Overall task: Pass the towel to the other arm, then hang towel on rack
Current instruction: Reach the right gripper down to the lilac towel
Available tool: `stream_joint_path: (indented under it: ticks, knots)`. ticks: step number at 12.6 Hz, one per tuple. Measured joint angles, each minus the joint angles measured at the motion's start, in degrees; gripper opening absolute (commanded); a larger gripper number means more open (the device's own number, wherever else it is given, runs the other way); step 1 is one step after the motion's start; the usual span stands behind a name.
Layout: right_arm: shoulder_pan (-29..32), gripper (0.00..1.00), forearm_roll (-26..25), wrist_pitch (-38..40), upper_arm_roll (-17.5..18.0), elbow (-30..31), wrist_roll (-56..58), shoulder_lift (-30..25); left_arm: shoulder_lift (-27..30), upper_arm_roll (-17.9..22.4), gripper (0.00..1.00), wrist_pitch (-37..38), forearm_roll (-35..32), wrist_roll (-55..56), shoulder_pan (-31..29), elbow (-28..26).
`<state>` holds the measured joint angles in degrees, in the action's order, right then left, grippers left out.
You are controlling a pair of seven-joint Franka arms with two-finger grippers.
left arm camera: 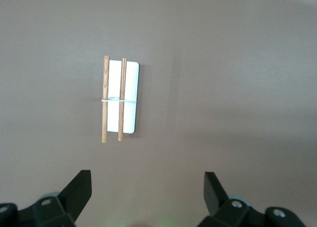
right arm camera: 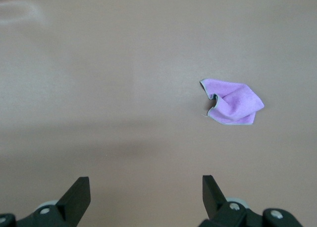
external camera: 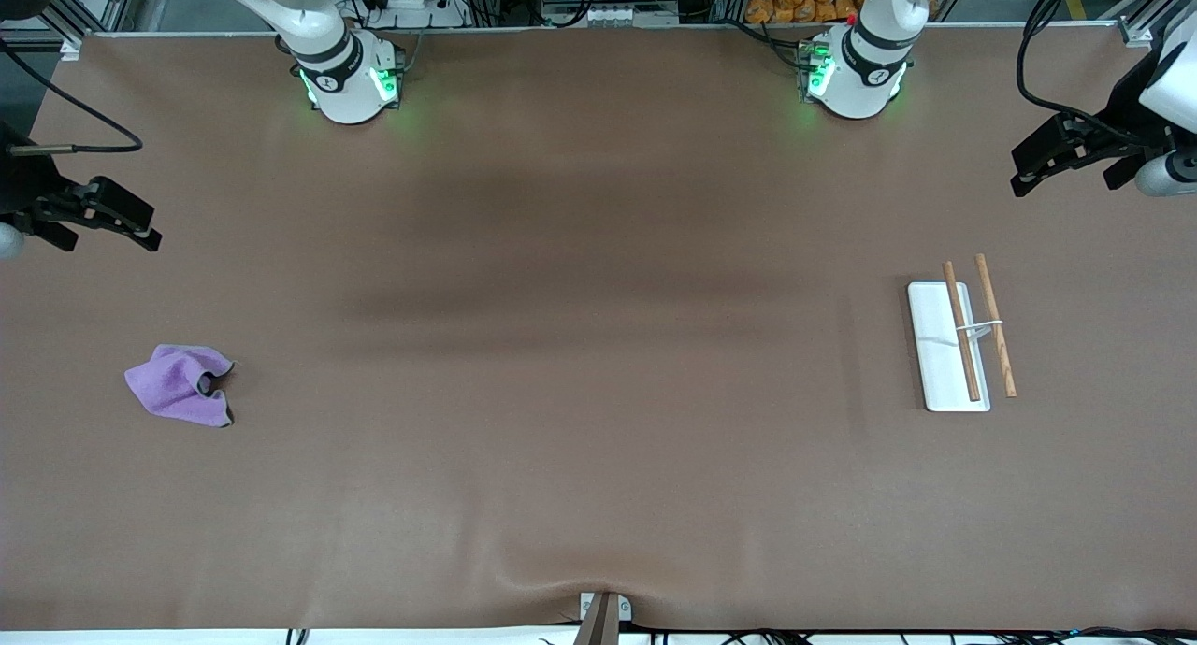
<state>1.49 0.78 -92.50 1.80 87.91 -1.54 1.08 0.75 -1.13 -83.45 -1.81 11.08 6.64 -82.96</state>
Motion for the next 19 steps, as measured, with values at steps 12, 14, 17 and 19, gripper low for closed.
stream_joint_path:
  ticks: [12, 14, 17, 19]
  knots:
    - [1.02, 1.0, -0.16, 0.83, -0.03, -1.82, 0.08, 3.67, 0.01, -0.03, 1.0, 0.24, 0.0, 0.0, -1.04, 0.07]
    - [1.42, 1.0, -0.33, -0.04, -0.06, -1.82, 0.12, 6.19, 0.01, -0.03, 1.0, 0.25, 0.0, 0.0, -1.04, 0.02]
    - [2.45, 1.0, -0.66, -1.76, -0.1, -1.85, 0.97, 10.14, 0.01, -0.05, 1.0, 0.28, 0.0, 0.0, -1.03, -0.05]
    - [3.55, 1.0, -0.77, -3.2, -0.15, -1.85, 1.3, 12.69, 0.0, -0.13, 1.0, 0.28, 0.0, 0.0, -0.92, -0.1]
